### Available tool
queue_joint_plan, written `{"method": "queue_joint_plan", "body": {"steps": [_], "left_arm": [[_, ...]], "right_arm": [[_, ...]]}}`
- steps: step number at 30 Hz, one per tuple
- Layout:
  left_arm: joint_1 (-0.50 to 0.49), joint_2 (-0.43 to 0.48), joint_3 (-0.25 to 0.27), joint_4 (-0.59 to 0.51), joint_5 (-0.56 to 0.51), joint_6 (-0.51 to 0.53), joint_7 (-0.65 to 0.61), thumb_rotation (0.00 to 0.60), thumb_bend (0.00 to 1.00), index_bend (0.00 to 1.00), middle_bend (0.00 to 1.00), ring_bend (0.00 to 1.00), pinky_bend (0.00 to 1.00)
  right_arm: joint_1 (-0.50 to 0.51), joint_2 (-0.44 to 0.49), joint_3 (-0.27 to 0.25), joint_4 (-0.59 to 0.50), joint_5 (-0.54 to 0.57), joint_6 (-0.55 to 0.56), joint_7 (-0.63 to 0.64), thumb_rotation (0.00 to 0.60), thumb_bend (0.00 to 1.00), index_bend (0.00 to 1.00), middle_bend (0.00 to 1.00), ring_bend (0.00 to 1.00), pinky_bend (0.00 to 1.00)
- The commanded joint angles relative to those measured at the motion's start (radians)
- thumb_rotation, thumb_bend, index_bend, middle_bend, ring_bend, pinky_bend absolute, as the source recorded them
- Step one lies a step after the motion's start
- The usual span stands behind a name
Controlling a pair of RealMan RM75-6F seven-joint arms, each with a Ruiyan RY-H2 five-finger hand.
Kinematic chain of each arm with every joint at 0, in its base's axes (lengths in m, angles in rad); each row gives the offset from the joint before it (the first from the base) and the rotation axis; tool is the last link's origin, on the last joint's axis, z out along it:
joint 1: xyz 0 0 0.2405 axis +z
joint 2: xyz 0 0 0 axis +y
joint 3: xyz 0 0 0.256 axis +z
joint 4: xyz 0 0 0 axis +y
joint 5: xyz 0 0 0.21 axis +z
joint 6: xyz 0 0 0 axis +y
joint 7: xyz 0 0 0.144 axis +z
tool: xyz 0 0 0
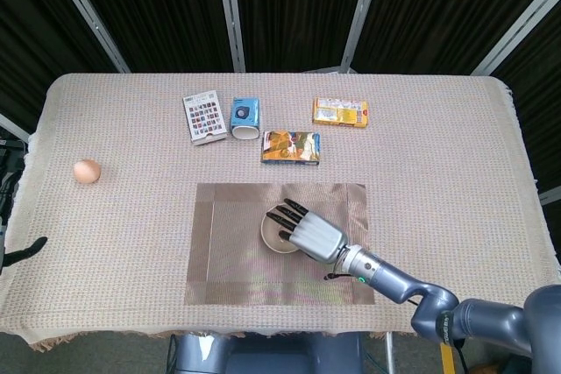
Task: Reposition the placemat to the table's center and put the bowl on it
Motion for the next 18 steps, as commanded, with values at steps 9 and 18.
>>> {"method": "queue_joint_plan", "body": {"steps": [9, 18], "left_arm": [[0.009, -0.009, -0.004, 0.014, 0.048, 0.038, 0.016, 0.6, 0.0, 0.0, 0.0, 0.0, 0.0], [0.009, -0.021, 0.001, 0.016, 0.05, 0.022, 0.036, 0.6, 0.0, 0.0, 0.0, 0.0, 0.0]], "right_arm": [[-0.174, 0.259, -0.007, -0.208, 0.031, 0.265, -0.012, 0.6, 0.0, 0.0, 0.0, 0.0, 0.0], [-0.419, 0.421, -0.018, -0.167, 0.135, 0.564, 0.181, 0.6, 0.0, 0.0, 0.0, 0.0, 0.0]]}}
